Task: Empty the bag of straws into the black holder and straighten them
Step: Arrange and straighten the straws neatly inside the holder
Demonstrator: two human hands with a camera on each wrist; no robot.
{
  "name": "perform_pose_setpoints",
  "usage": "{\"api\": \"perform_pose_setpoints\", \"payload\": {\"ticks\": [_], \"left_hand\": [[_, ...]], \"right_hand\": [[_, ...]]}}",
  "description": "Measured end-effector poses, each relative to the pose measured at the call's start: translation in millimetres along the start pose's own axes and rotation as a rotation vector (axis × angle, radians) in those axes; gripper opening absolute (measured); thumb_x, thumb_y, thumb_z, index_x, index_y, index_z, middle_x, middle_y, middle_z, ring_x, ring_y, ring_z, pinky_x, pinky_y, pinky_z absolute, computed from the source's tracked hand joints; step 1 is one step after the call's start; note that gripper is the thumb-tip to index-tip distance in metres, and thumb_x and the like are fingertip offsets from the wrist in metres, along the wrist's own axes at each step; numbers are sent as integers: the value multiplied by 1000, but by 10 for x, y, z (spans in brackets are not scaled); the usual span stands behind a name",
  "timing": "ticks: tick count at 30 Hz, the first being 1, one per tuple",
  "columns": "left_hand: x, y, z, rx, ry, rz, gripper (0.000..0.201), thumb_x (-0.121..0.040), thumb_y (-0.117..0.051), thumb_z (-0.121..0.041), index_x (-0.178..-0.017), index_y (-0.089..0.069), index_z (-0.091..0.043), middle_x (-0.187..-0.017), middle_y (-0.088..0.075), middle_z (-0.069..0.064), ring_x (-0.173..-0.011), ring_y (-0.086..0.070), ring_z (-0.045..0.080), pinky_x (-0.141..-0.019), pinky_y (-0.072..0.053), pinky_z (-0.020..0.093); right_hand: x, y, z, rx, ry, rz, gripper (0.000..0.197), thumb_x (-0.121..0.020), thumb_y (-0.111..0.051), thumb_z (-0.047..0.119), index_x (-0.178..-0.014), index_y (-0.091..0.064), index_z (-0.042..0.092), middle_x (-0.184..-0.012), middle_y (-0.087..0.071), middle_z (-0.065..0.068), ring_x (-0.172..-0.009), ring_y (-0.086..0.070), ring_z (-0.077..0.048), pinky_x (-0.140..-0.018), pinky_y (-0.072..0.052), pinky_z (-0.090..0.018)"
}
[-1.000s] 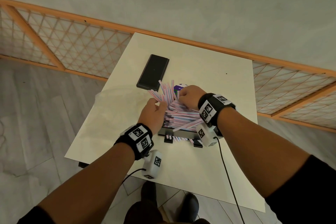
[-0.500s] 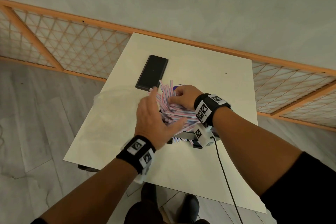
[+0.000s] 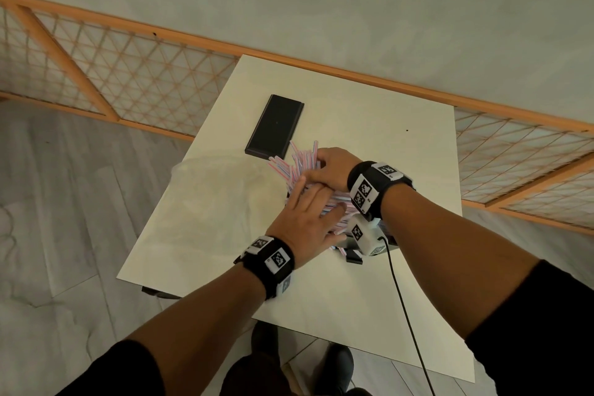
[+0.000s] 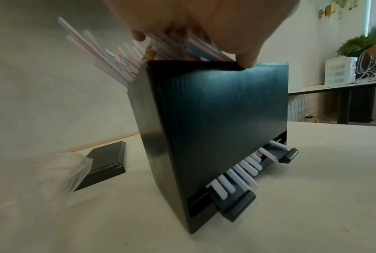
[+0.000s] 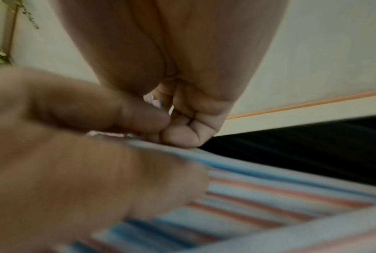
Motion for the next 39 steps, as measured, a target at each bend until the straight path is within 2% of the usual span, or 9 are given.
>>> {"api": "perform_pose_setpoints", "payload": {"ticks": [3,9,13,16,20,22,27,34,39], "left_hand": [[4,-76,58,-17,-8,-1,47,-98,-53,-50,-134,-63,-22,-142,-53,16,-138,-46,37,-118,-30,54],[-5,-83,132,12,-8,-80,37,-103,-50,-45,-127,-67,-22,-138,-58,14,-133,-51,36,-108,-42,50],[-5,-95,165,48,7,-104,36,-103,-49,-44,-125,-69,-24,-135,-60,10,-130,-53,33,-105,-44,47],[-6,-77,180,94,18,-107,34,-102,-51,-43,-125,-68,-25,-135,-59,7,-128,-52,31,-101,-45,45],[6,-90,192,102,18,-101,34,-101,-53,-43,-126,-67,-26,-137,-58,6,-129,-52,30,-102,-45,44],[8,-111,202,104,21,-90,34,-101,-53,-43,-127,-67,-26,-138,-57,6,-130,-51,30,-102,-45,45],[5,-152,213,112,27,-48,36,-102,-50,-44,-130,-65,-27,-139,-56,6,-132,-49,30,-103,-45,46],[-25,-127,223,139,40,-7,38,-102,-46,-44,-129,-65,-26,-137,-55,5,-128,-50,29,-98,-47,45],[-73,-50,268,233,84,-28,39,-101,-46,-45,-122,-69,-20,-132,-57,5,-124,-53,27,-99,-49,45]], "right_hand": [[39,120,-33,18,-12,-48,27,-94,-65,34,-73,-51,24,-72,-54,4,-65,-50,-13,-55,-33,-24],[129,388,-87,-18,23,-122,33,-98,-57,28,-69,-57,12,-63,-60,-4,-60,-58,-22,-68,-50,-35],[232,595,-79,-93,73,-180,38,-100,-54,28,-87,-68,-4,-75,-73,-15,-69,-71,-29,-75,-60,-42],[300,748,-103,-147,79,-236,36,-101,-54,30,-94,-68,-2,-79,-75,-13,-70,-73,-25,-74,-60,-37],[396,919,-118,-152,90,-291,35,-102,-53,31,-95,-68,0,-76,-74,-4,-61,-70,-9,-60,-56,-16],[481,992,-113,-139,103,-317,33,-102,-52,31,-94,-68,3,-75,-73,0,-58,-67,-3,-58,-52,-11],[787,1270,-62,-172,172,-421,26,-103,-52,27,-94,-64,6,-72,-71,1,-59,-67,-5,-62,-52,-14],[1322,1766,181,-125,263,-536,26,-101,-55,27,-90,-64,5,-70,-71,-2,-63,-69,-14,-66,-56,-27],[1478,1709,419,108,325,-436,23,-100,-53,32,-90,-62,13,-72,-66,0,-66,-64,-17,-68,-50,-37]]}}
Point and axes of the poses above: each hand's wrist, its own x-axis away from the middle knuckle, its own y-axis out of the back of the hand, z = x × y, the point moved 10 cm from there along -x, towards the middle knuckle
